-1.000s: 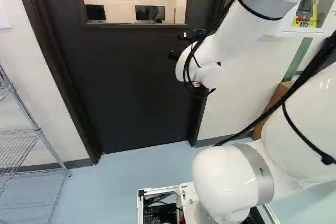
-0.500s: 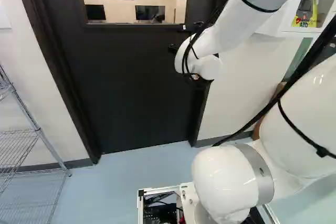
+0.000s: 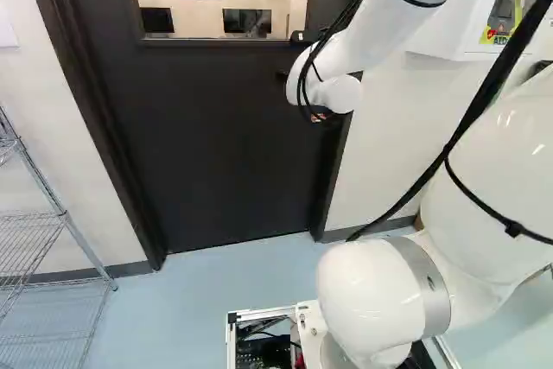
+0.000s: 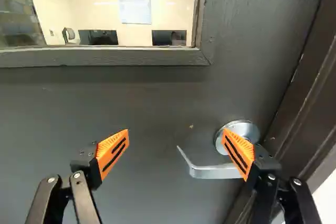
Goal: Open the door and move inside
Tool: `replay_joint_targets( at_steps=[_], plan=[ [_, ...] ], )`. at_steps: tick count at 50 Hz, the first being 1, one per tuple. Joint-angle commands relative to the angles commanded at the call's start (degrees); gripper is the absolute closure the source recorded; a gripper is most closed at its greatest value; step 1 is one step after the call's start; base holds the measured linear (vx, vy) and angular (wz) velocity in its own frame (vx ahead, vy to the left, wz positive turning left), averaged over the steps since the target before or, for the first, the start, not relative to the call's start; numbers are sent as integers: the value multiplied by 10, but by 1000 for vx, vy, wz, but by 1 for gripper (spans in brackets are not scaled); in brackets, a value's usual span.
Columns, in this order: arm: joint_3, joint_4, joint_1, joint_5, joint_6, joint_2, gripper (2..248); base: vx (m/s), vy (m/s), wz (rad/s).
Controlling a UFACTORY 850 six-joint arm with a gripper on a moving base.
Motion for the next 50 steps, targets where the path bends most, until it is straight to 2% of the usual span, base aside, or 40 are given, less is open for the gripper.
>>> replay_joint_targets(
  at_steps=[24, 50],
  plan=[
    [-3, 0, 4, -3, 0, -2, 3, 0, 0, 0],
    [6, 0, 2, -3, 0, -25, 3, 0, 0, 0]
  ],
)
